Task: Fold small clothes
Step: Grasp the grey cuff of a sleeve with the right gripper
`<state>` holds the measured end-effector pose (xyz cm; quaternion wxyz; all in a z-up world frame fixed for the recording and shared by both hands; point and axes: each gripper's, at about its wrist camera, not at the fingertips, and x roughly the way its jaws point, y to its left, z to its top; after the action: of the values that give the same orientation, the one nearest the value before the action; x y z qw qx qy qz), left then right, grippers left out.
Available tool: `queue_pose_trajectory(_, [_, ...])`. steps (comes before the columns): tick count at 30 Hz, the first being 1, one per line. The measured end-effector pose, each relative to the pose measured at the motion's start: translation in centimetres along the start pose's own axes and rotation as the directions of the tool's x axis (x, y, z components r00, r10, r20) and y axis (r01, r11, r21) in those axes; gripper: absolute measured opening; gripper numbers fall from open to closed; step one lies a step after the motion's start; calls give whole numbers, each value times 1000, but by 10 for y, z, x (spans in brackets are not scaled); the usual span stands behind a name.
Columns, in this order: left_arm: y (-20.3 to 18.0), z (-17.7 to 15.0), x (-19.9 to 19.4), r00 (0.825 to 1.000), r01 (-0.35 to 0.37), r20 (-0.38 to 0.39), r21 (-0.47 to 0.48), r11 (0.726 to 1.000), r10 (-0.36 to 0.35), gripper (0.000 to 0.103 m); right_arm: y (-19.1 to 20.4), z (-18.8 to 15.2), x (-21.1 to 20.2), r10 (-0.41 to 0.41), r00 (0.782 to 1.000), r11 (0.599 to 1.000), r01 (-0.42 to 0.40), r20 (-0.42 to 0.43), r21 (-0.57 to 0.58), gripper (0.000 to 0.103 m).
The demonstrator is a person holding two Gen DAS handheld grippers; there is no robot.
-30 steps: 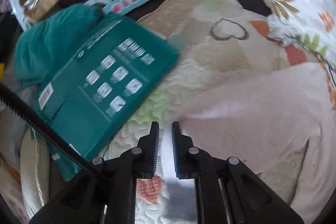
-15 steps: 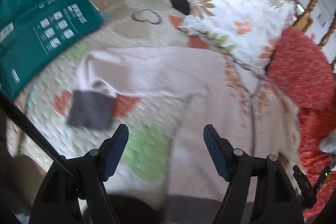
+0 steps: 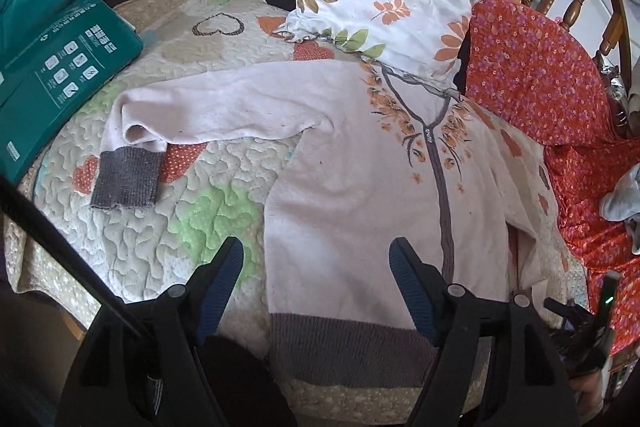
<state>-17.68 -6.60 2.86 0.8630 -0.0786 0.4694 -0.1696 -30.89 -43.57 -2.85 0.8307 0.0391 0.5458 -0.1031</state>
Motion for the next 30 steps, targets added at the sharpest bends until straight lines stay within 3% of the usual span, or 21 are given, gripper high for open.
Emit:
queue_pose_trajectory(2, [3,-2,-3,1000,2,5,-20,1000,-2,75,26,-4,17,-123,992,984,120,-21,-132,83])
queue_pose_trajectory(3, [2,-3,-4,1000,4,9,-29,1000,-4,75,35,-6,26,-197,980,964,189,-27,-189,69])
queue_pose_trajectory(4, [6,-3,-7,1000,9,11,-39,999,-9,75,38,-11,33,-218,976,954,206,-30,-220,62])
queue_pose_trajectory(5, [9,-3,-10,1000,10,15,-45,999,-9,75,33,-11,30,-166,986,969,157,-32,-191,41])
queue_pose_trajectory(6, [9,-4,-11,1000,7,22,-45,999,-6,75,27,-10,26,-136,990,980,128,-38,-151,9])
queue_pose_trajectory(9, [16,-3,-17,999,-3,41,-54,999,6,75,-16,-5,-1,-90,996,996,90,19,2,9])
queue_pose_trajectory(13, [27,1,-20,999,6,46,-90,996,-2,75,-100,-4,-44,-139,984,965,109,113,239,9])
queue_pose_trajectory(15, [29,0,-21,999,8,50,-103,995,-3,75,-154,-8,-66,-219,967,913,155,132,377,9])
queue_pose_trajectory(19, [32,4,-27,999,15,52,-110,994,-9,75,-236,-16,-99,-400,910,786,279,110,552,9])
queue_pose_trajectory(22, [25,14,-31,998,14,58,-106,994,-7,76,-277,-25,-113,-467,880,697,304,89,649,9])
queue_pose_trajectory(24, [18,25,-32,998,13,59,-91,996,-8,76,-294,-28,-120,-477,874,650,280,92,706,9])
queue_pose_trajectory(26, [11,40,-30,998,25,63,-87,996,-19,77,-298,-27,-126,-466,878,628,237,114,741,9])
queue_pose_trajectory(30, [-1,68,-16,995,57,93,-95,994,-48,81,-283,-4,-129,-393,902,664,146,176,734,9])
